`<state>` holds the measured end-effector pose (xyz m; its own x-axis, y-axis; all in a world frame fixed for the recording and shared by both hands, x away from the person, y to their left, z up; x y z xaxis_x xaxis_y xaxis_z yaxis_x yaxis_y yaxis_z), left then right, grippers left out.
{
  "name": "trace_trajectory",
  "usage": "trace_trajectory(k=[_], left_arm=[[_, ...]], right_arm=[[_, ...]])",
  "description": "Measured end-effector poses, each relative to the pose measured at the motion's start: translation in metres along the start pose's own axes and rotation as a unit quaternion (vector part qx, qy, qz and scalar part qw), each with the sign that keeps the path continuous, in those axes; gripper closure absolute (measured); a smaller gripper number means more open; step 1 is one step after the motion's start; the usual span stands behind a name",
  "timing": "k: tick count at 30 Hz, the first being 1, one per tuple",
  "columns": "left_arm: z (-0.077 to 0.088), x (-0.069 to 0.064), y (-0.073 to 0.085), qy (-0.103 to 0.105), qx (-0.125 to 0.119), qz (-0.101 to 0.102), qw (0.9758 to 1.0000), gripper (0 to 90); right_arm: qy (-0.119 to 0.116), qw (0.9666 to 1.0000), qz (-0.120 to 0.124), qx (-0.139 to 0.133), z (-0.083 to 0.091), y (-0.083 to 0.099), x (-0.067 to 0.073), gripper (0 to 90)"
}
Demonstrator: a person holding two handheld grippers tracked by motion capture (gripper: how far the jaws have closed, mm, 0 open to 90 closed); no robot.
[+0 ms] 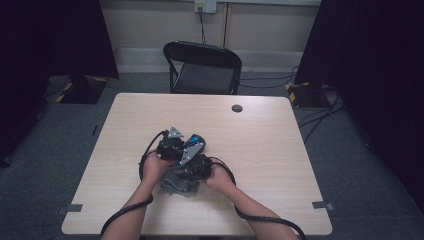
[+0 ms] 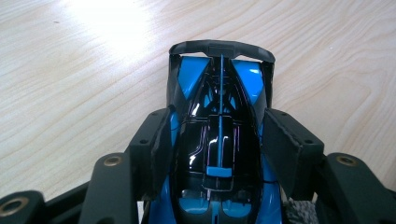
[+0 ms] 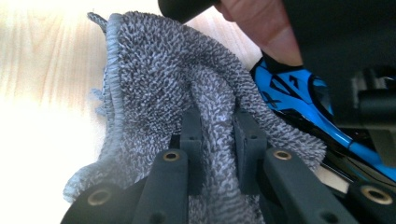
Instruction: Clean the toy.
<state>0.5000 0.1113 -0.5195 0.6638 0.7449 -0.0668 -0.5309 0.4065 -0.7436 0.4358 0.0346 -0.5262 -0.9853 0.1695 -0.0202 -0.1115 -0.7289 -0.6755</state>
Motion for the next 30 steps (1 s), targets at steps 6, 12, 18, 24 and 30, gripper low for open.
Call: trace_trajectory(k=[6, 12, 18, 24, 30], left_arm=[[0.000, 0.000, 0.000, -0.001, -0.003, 0.001, 1.0000, 43.4], [0.000, 0.000, 0.001, -0.002, -0.002, -0.001, 1.0000, 43.4], [-0.001, -0.002, 0.000, -0.002, -0.014, 0.015, 0.9998, 43.4], [0.000, -0.001, 0.001, -0.002, -0.005, 0.004, 1.0000, 43.4], [0.001, 0.000, 0.001, -0.003, -0.003, 0.000, 1.0000, 43.4]], right_arm=[[0.003, 1.0000, -0.004, 0.000, 0.002, 0.002, -0.003, 77.2], [0.011, 0.9999, -0.010, 0.007, 0.007, 0.006, -0.009, 77.3], [0.019, 0.9996, -0.020, 0.007, 0.013, 0.013, -0.019, 77.2], [0.024, 0.9993, -0.027, 0.008, 0.016, 0.016, -0.024, 77.2], [0.033, 0.9985, -0.041, 0.010, 0.021, 0.023, -0.035, 77.2]])
Point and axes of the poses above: each handheld gripper's, and its own axes: z roughly backward along the jaws, y roughly out of its underside, x roughly to its left, the point moved 6 cm from there along -z, roughly forward along the jaws, and after that the axes turned 1 degree about z, right-handed, at the moved point
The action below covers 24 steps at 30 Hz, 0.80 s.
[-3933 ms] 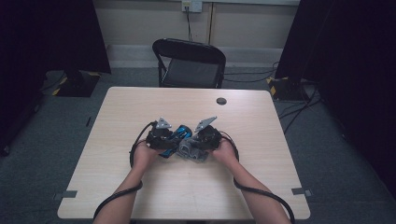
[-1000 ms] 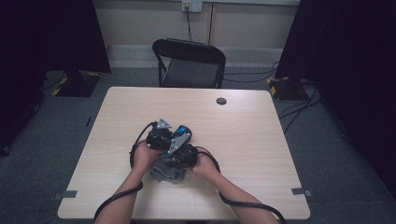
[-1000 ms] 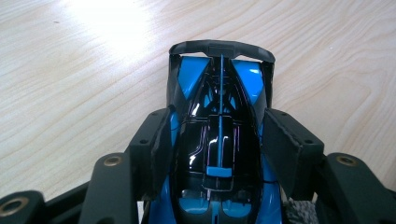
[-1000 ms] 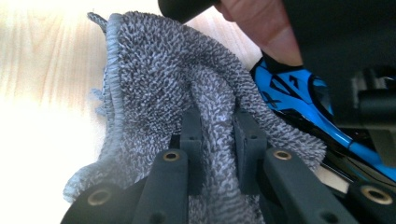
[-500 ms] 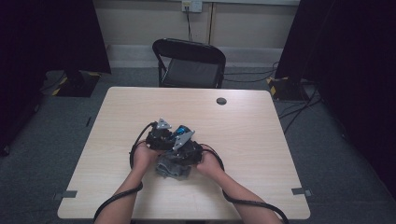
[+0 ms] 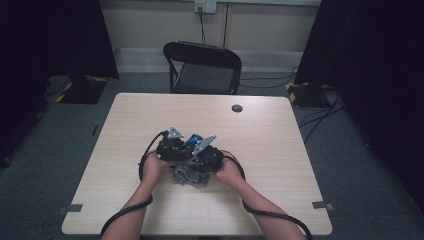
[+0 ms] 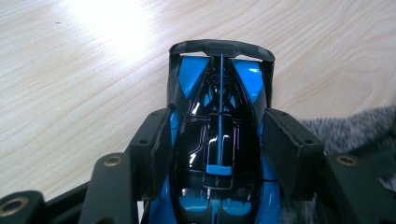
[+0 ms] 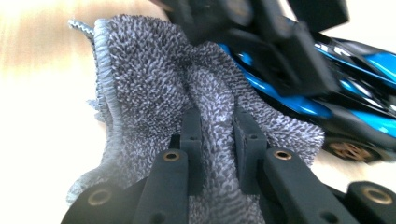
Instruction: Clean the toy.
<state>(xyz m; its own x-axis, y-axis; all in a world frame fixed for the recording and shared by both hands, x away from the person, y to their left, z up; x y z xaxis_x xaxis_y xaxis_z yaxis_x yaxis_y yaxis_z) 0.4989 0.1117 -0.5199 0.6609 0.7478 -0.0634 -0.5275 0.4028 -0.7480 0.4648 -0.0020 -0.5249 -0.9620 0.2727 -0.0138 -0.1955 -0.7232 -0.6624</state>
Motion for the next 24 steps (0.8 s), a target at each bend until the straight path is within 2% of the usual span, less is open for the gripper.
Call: trace_trajectory(k=[7, 24], left_arm=[[0.000, 0.000, 0.000, 0.000, 0.000, 0.000, 1.0000, 43.4], [0.000, 0.000, 0.000, -0.003, -0.002, 0.001, 1.0000, 43.4]], right_arm=[[0.013, 0.9998, -0.012, 0.000, 0.005, 0.006, -0.012, 77.2], [0.018, 0.9996, -0.023, 0.001, 0.009, 0.012, -0.024, 77.2]])
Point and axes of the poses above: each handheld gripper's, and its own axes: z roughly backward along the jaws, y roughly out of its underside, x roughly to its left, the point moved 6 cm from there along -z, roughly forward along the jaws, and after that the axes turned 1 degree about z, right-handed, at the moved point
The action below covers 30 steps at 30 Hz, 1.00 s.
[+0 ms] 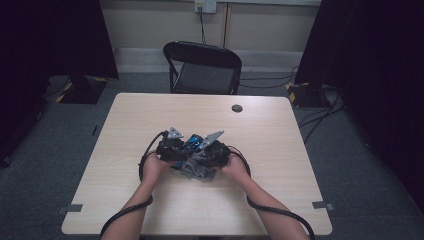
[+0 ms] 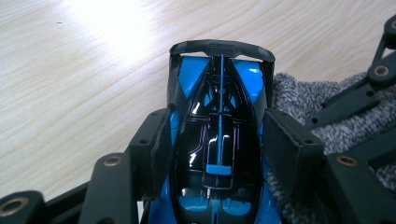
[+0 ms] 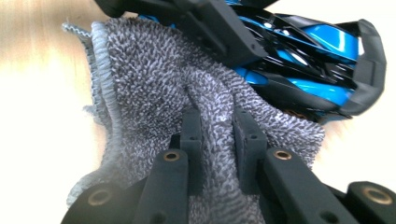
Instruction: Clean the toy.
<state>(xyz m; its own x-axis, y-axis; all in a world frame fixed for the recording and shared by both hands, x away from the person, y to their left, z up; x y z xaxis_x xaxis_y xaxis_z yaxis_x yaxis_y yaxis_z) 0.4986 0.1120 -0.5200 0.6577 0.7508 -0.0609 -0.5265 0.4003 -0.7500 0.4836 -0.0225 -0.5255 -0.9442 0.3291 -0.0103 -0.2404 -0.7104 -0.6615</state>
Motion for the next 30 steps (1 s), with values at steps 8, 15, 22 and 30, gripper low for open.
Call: trace_trajectory(k=[8, 15, 22, 30], left_arm=[[0.000, 0.000, 0.000, 0.000, -0.001, 0.001, 1.0000, 43.4], [0.000, 0.000, 0.000, 0.000, 0.000, 0.001, 1.0000, 43.4], [0.000, 0.000, 0.000, 0.000, 0.000, 0.001, 1.0000, 43.4], [0.000, 0.000, 0.000, 0.000, 0.000, 0.000, 1.0000, 43.4]], right_arm=[[0.004, 1.0000, 0.003, 0.006, 0.002, 0.002, -0.006, 77.2], [0.011, 0.9999, -0.006, 0.009, 0.005, 0.005, -0.015, 77.2], [0.021, 0.9996, -0.011, 0.013, 0.007, 0.008, -0.024, 77.2], [0.031, 0.9991, -0.023, 0.016, 0.012, 0.012, -0.034, 77.2]])
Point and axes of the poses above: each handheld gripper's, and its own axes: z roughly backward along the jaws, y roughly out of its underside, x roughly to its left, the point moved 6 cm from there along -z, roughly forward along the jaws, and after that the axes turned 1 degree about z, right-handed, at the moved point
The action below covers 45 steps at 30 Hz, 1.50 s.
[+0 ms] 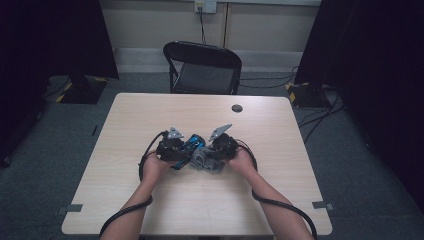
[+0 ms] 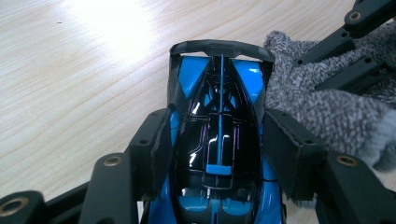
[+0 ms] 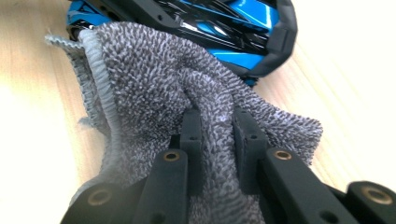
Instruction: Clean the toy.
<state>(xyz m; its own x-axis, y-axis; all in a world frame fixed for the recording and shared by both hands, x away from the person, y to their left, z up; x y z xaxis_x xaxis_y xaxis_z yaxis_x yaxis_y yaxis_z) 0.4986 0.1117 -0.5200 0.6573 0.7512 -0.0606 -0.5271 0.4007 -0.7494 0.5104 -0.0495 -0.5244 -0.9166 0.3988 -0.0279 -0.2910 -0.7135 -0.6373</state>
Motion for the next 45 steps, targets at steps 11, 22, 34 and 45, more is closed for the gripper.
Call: trace_trajectory(k=[11, 22, 34, 45], left_arm=[[0.000, 0.000, 0.000, 0.001, 0.001, 0.001, 1.0000, 43.4], [0.000, 0.000, 0.000, 0.000, 0.001, 0.001, 1.0000, 43.3], [-0.001, 0.000, 0.000, 0.000, -0.001, 0.002, 1.0000, 43.0], [-0.002, -0.001, -0.002, -0.002, 0.005, 0.002, 1.0000, 42.9]], right_arm=[[0.009, 0.9999, -0.002, 0.005, 0.002, 0.001, -0.005, 77.0], [0.024, 0.9996, -0.014, 0.006, 0.010, 0.006, -0.014, 77.0], [0.024, 0.9995, -0.013, -0.012, 0.036, 0.010, -0.014, 77.0], [-0.009, 0.9994, 0.021, -0.026, 0.039, 0.005, 0.020, 76.9]])
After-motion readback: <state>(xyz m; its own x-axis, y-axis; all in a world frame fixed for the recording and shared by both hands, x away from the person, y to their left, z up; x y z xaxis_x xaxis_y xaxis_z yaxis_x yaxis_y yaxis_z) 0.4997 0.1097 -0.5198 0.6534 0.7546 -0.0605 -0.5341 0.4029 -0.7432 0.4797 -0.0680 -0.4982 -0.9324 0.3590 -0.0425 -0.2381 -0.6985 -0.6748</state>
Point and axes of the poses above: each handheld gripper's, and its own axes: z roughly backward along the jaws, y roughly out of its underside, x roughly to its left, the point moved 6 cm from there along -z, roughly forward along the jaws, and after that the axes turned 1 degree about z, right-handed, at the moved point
